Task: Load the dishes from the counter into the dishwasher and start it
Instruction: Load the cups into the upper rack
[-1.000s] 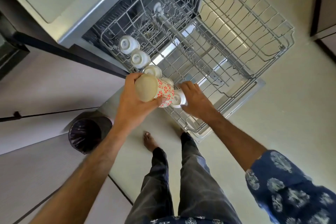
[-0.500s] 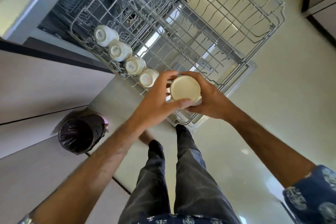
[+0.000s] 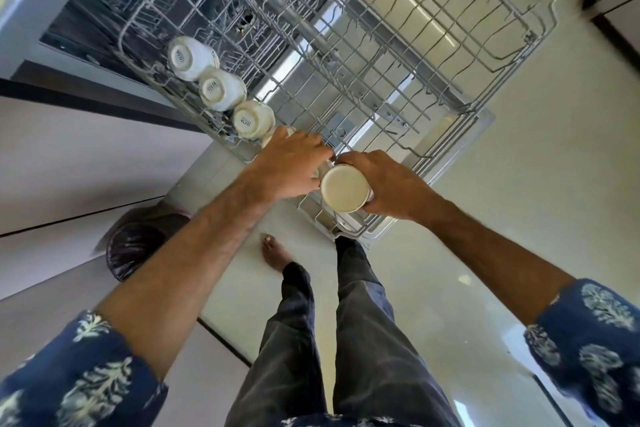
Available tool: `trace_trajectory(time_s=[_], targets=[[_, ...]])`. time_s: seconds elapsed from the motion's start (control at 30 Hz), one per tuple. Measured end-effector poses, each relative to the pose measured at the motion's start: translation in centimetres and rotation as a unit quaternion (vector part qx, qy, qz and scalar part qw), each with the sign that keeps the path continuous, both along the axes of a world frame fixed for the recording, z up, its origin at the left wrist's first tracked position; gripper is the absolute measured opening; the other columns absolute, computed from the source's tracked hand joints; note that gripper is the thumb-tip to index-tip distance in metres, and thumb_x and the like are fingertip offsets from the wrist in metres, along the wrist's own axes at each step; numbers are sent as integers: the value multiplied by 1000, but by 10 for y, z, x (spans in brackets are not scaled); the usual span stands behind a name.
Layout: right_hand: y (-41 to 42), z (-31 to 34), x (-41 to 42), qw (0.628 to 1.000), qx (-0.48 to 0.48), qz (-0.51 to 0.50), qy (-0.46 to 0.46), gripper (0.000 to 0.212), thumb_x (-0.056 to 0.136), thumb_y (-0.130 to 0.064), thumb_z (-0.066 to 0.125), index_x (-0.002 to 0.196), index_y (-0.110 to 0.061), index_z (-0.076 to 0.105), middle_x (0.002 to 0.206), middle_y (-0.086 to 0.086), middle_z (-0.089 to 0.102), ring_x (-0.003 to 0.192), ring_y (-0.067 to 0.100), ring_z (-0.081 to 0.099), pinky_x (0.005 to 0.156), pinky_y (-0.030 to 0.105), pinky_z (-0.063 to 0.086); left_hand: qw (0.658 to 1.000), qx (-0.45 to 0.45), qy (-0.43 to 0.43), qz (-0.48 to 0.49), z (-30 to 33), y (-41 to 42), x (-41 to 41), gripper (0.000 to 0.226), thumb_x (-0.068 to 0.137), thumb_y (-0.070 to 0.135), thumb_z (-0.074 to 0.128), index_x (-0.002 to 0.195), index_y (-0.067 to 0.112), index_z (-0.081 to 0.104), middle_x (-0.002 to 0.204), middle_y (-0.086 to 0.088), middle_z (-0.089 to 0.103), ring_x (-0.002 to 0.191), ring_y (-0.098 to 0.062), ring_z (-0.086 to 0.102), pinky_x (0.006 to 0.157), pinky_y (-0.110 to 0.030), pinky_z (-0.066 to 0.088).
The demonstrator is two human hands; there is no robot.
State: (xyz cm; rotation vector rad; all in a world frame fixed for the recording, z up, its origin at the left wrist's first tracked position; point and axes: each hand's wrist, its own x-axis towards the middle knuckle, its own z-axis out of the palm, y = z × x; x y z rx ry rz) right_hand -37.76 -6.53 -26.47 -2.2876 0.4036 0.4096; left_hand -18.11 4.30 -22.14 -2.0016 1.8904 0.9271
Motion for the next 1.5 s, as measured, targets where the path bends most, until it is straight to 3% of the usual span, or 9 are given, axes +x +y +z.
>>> trace_trajectory(time_s=[0.3, 0.47, 0.63, 0.8, 0.87, 1.03, 1.23, 1.37, 1.5], targets=[[5, 0, 4, 999, -25, 32, 31, 87, 71, -43, 84, 141, -31, 35, 133, -3, 54, 122, 23, 46, 85, 41, 50, 999, 30, 32, 4, -7, 6, -1, 51, 84, 50, 70, 127, 25, 57, 135, 0, 49, 128, -21, 41, 108, -52, 27], [-3, 6, 9, 997, 47, 56, 39, 80, 76, -29, 85, 140, -16, 40, 132, 5, 54, 121, 21, 47, 91, 14, 23, 1000, 19, 17, 10, -8, 5, -7, 60, 81, 56, 71, 129, 22, 55, 133, -1, 49, 127, -23, 41, 105, -51, 30], [-6, 10, 14, 987, 119, 48, 100, 85, 74, -14, 84, 141, -17, 33, 134, 8, 50, 119, 23, 49, 91, 32, 43, 999, -8, 27, 41, -12, 10, -6, 68, 78, 56, 73, 131, 20, 52, 132, 0, 52, 123, -22, 45, 103, -45, 33], [-8, 16, 11, 970, 186, 19, 157, 89, 78, -30, 82, 148, -20, 28, 141, -1, 39, 123, 15, 43, 99, 29, 37, 998, -14, 26, 60, -7, 19, -2, 74, 82, 52, 72, 141, 17, 45, 140, -3, 48, 124, -23, 49, 104, -44, 35], [1, 18, 12, 975, 164, -6, 152, 78, 86, -38, 74, 148, -20, 30, 143, 1, 40, 123, 18, 44, 97, 29, 36, 998, -17, 13, 56, -5, 23, -2, 72, 86, 47, 70, 145, 17, 41, 144, -4, 45, 127, -24, 48, 106, -44, 35], [14, 14, 15, 986, 93, 10, 136, 71, 92, -31, 66, 150, -12, 30, 148, 10, 42, 130, 27, 46, 108, 38, 37, 998, -9, 5, 65, -3, 31, -5, 68, 95, 36, 62, 152, 17, 32, 155, -6, 36, 135, -25, 44, 109, -43, 35], [3, 37, 24, 982, 90, 6, 165, 67, 94, -33, 65, 150, -15, 32, 148, 8, 43, 130, 25, 46, 107, 36, 37, 994, -41, -6, 98, 22, 51, -13, 54, 96, 38, 58, 143, 15, 45, 152, -7, 41, 133, -28, 46, 110, -47, 37], [13, 83, 40, 992, 40, 6, 122, 62, 93, -32, 63, 147, -16, 36, 144, 8, 46, 130, 26, 47, 104, 42, 42, 982, -72, -62, 161, 64, 81, -19, 66, 99, 48, 46, 153, 13, 30, 161, -11, 26, 146, -30, 29, 120, -50, 22], [40, 136, 62, 998, 15, 48, 38, 63, 94, -34, 62, 148, -16, 35, 145, 8, 46, 131, 27, 45, 105, 40, 41, 950, -106, -96, 279, 115, 121, -21, 72, 98, 53, 43, 155, 13, 27, 161, -12, 26, 148, -33, 27, 119, -52, 23]])
